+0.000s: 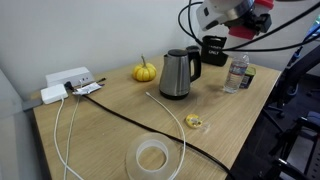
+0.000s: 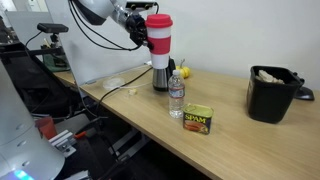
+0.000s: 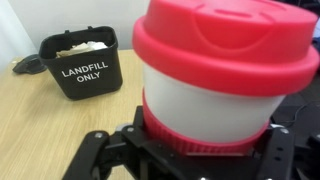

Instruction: Move the pink and white coffee cup to the right side of the table

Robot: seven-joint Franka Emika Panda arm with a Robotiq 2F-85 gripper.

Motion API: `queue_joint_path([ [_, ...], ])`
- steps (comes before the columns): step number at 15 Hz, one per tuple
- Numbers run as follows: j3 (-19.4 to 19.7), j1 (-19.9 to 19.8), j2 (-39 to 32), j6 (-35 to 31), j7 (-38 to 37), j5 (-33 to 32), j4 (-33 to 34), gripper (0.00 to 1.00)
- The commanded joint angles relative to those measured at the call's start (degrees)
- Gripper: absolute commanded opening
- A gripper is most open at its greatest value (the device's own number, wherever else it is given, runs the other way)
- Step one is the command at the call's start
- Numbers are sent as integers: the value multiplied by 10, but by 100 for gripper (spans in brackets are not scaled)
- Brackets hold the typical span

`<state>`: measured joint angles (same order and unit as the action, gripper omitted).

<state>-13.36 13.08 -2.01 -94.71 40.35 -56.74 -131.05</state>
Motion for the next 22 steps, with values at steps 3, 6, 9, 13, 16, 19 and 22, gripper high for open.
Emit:
queue_joint_path([
  [3,19,-16,4,-4,10,83,36,67],
  [6,19,-13,3,1,5,82,36,92],
  [9,20,-14,3,1,4,94,41,92],
  [13,20,-14,3,1,4,94,41,92],
  [16,20,-14,3,1,4,94,41,92],
  [19,20,-14,3,1,4,94,41,92],
  [22,16,-9,-5,61,-8,98,52,67],
])
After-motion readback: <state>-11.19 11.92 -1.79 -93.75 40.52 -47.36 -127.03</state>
